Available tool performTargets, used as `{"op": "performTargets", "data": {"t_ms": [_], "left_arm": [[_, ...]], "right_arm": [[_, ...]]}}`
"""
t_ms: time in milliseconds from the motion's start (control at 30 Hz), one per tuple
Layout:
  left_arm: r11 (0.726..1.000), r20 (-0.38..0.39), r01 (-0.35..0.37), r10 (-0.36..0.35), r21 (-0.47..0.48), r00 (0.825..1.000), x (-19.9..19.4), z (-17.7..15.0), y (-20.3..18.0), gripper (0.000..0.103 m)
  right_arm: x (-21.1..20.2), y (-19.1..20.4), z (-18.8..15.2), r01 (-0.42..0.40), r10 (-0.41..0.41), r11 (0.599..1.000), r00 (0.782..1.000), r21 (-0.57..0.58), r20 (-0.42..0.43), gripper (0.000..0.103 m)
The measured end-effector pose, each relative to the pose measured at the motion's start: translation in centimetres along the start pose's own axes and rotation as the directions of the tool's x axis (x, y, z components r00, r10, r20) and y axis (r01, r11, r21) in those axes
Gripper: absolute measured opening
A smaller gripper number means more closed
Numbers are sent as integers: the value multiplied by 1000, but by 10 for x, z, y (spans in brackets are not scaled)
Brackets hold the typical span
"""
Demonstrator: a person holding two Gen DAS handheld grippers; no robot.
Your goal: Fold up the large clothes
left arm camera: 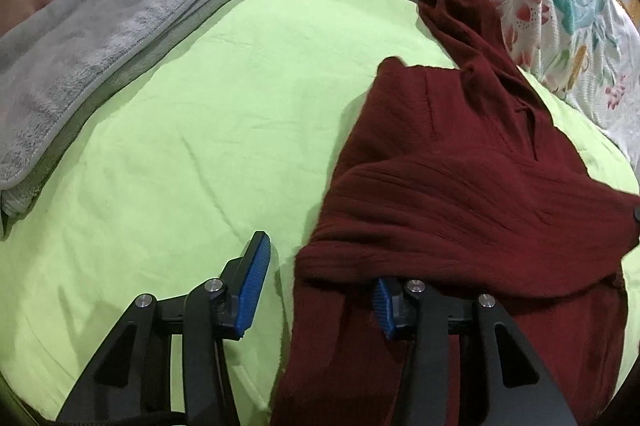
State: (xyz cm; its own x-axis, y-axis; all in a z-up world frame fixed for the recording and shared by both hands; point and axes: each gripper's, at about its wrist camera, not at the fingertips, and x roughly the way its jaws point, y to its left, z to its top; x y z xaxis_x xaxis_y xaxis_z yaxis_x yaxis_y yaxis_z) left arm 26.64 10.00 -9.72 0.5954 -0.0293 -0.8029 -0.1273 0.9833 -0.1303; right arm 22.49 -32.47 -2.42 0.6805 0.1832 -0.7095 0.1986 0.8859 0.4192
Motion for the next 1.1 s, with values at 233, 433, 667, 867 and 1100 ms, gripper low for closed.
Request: {"op": "performTargets", "data": {"t_ms": [233, 433, 667, 867, 1100], "left_arm": [[999, 6, -39, 39, 15, 999, -4, -4, -6, 43], [1000, 13, -22, 22, 7, 1000, -12, -17, 3, 43], [998, 48, 26, -23, -55, 999, -14, -22, 16, 44], [999, 51, 27, -24, -45, 998, -11, -21, 15, 44], [994, 74, 74, -68, -84, 995, -10, -22, 25, 43]], "right_arm": [[23, -37, -18, 202, -199, 979, 972, 18, -123, 11], [6, 33, -19, 101, -104, 989, 994, -105, -21, 27], [92, 187, -32, -428, 344, 871, 883, -243, -319, 54], [188, 261, -37, -498, 324, 820, 811, -282, -487, 54], [226, 309, -46, -513, 255, 769, 793, -381, -553, 7]]}}
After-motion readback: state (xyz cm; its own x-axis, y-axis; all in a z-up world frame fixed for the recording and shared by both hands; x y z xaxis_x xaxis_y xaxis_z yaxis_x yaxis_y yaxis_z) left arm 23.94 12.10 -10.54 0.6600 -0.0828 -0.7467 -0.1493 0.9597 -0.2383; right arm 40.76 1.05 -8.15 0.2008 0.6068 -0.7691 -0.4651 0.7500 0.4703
